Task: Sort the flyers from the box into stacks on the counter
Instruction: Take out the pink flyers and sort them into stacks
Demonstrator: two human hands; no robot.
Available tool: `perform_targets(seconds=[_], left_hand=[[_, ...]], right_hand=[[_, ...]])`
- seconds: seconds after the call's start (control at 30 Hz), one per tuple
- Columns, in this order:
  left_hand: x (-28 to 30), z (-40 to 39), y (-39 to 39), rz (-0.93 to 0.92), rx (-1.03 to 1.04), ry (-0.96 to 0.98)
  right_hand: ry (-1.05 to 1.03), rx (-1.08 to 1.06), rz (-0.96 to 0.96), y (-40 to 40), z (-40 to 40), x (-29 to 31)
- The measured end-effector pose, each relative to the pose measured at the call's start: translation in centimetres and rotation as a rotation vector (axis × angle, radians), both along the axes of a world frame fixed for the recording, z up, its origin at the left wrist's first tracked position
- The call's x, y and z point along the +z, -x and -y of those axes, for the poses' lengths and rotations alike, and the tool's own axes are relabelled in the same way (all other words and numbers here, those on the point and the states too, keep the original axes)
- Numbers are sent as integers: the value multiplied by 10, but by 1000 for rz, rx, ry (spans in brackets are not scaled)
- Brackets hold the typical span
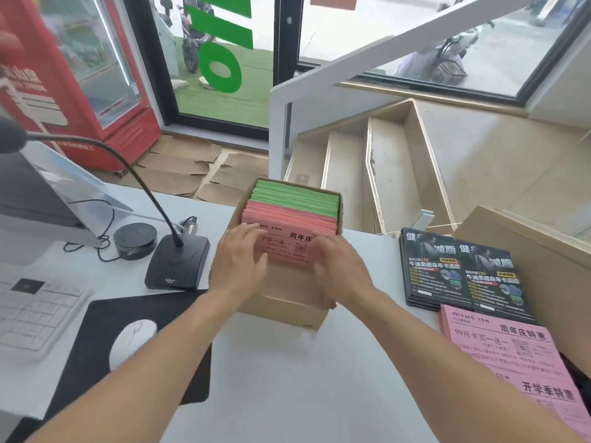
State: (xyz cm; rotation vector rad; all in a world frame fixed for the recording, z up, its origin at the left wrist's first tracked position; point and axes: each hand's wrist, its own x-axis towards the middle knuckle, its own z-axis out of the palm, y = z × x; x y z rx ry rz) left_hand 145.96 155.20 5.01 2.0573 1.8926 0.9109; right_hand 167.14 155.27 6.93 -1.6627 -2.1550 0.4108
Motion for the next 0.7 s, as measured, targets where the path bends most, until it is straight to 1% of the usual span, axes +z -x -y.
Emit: perform_targets(seconds=[0.07, 0.13, 0.23, 0.37, 0.53, 0.7], left_hand=[[-3, -22, 19, -140, -43, 84], [-5, -31, 25, -243, -80, 158], [-11, -32, 23, -304, -94, 219], [-15, -34, 27, -249, -96, 233], [-17, -35, 26, -231, -113, 267], [-13, -34, 27, -171, -105, 259]], right_hand=[[56, 33, 132, 10, -25, -4], [101, 32, 226, 18, -42, -12], [81, -7, 312, 25, -47, -26], [-19, -17, 328, 24, -40, -37], [-161, -31, 303, 25, -36, -32], [21, -56, 272, 29, -30, -22]])
